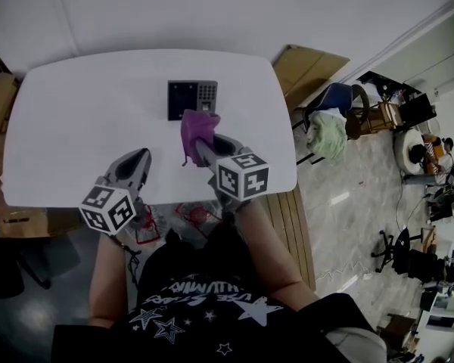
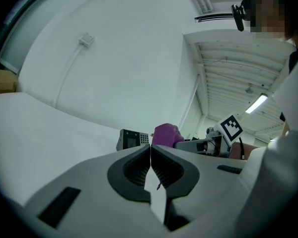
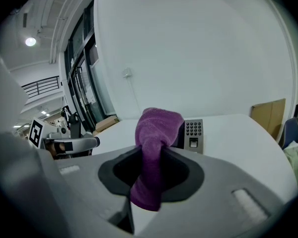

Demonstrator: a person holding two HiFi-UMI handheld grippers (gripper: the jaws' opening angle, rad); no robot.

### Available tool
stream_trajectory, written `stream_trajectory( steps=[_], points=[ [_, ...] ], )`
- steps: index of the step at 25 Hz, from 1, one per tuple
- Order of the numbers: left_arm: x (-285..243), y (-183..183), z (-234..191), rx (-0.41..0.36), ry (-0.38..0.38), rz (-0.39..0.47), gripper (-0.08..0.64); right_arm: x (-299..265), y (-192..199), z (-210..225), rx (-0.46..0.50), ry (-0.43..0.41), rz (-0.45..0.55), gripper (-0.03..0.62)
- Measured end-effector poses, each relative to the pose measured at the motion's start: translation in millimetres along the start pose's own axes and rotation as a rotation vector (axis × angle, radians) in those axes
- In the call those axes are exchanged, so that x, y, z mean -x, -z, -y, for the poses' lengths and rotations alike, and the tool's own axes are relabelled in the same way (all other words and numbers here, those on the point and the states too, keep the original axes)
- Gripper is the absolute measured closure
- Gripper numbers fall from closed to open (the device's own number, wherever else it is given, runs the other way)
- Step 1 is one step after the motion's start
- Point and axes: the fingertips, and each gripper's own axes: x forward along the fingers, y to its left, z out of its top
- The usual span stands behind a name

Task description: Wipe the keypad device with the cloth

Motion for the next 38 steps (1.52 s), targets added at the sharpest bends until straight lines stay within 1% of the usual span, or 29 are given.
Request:
stream_trajectory(
  steps=[5,9,13,19,28,38],
  points=[
    [-9,-5,-10,-0.01,-0.041,0.012,0.551,-24,-6,5,0.021,-0.036,-0.014,0.494],
    [-23,-11,-16,-0.016,-0.096,0.015,0.551,-42,-15,13,0.037,-0.081,-0.025,0.494],
    [-38,-19,-27,-0.001,-0.149,0.028,0.551,-60,-25,22,0.049,-0.122,-0.04,0.494],
    [-55,-18,-45,0.023,-0.197,0.019,0.551,-93,-29,40,0.042,-0.147,-0.075,0.494],
    [-67,-20,-70,0.039,-0.238,0.0,0.551,-136,-27,42,0.029,-0.169,-0.115,0.494],
    [-72,-11,-78,0.069,-0.25,-0.018,0.551,-157,-14,44,0.018,-0.172,-0.154,0.494]
  ],
)
